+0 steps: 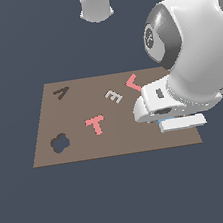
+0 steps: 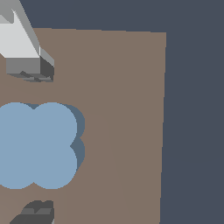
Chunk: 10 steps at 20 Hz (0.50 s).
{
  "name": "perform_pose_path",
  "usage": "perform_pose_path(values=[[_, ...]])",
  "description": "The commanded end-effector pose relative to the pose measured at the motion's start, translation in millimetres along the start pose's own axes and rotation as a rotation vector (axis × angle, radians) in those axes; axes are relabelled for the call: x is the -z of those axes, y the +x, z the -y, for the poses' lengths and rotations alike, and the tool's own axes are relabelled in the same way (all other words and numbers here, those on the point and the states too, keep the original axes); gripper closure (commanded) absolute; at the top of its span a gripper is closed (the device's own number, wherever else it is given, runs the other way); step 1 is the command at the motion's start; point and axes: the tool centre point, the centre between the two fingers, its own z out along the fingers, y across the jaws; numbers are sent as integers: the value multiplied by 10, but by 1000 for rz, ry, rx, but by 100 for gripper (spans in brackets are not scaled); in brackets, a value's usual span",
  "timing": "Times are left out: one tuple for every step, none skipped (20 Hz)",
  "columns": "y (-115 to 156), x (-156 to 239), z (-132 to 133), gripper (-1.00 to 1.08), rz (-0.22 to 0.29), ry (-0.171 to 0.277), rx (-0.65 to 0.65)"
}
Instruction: Insert a designated object into the corresponding slot on a board.
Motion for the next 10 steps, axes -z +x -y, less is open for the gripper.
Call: perform_pose_path(values=[[0, -71, 0, -92, 1, 0, 0], [0, -84, 0, -92, 1, 0, 0], [0, -88, 0, -92, 1, 0, 0], [0, -88, 0, 108, 1, 0, 0], [0, -88, 0, 108, 1, 0, 0], [0, -88, 0, 108, 1, 0, 0], [0, -88, 0, 108, 1, 0, 0], [0, -88, 0, 108, 1, 0, 0], [0, -88, 0, 108, 1, 0, 0], [0, -88, 0, 108, 1, 0, 0]])
